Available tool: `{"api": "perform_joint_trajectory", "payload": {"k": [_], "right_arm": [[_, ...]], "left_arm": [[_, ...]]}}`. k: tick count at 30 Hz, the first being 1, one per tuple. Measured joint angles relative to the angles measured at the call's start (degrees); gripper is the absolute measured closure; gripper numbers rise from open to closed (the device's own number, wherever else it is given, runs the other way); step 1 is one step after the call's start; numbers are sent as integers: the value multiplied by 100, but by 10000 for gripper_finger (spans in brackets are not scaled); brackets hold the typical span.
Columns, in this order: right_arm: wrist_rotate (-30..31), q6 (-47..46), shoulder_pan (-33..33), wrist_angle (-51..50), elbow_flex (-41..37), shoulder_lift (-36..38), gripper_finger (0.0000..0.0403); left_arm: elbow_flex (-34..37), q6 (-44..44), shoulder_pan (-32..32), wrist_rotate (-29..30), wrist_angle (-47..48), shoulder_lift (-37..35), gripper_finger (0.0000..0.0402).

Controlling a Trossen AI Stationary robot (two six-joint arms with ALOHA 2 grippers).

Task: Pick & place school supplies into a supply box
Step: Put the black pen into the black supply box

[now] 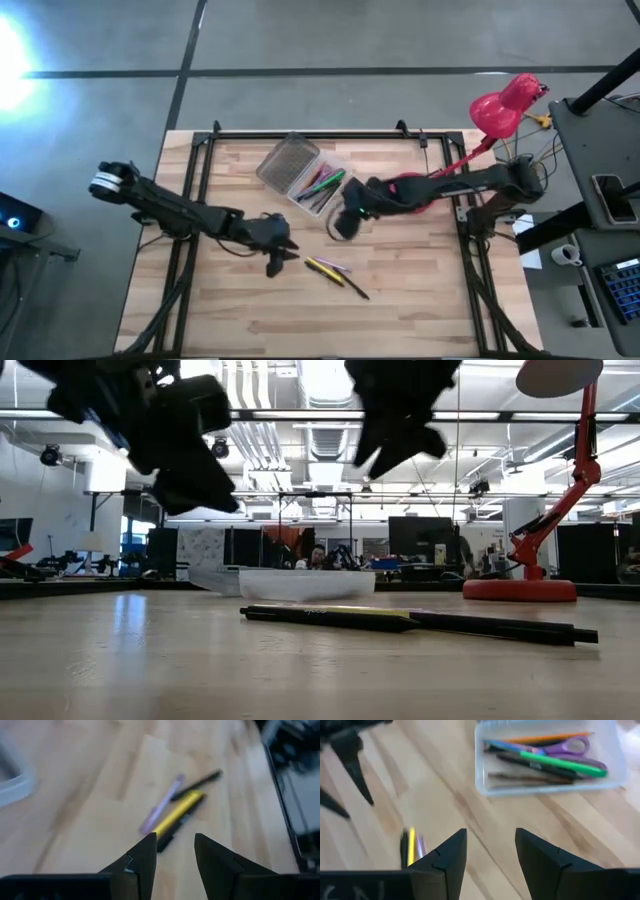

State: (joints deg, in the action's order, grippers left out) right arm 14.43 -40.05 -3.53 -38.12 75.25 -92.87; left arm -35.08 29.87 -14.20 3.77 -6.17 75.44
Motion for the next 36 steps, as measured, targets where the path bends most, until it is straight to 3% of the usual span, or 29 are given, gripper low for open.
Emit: {"api": "perform_joint_trajectory", "payload": {"k": [7, 12, 19, 36], "right_arm": [[709, -961, -882, -937, -623, 676, 243], [809, -1901, -1438, -947, -1157, 876, 243], [814, -2682, -1883, -910, -1516, 849, 251], [993, -2800, -1971, -737, -1688, 849, 268]], "left_arm": [[-1120, -1545, -40, -747, 831, 1286, 284], [-2123, -2605, -183, -826, 1630, 2216, 284], [-3162, -3217, -193, -822, 2165, 2949, 284], [-2892, -3434, -70, -611, 2095, 3149, 284]]}}
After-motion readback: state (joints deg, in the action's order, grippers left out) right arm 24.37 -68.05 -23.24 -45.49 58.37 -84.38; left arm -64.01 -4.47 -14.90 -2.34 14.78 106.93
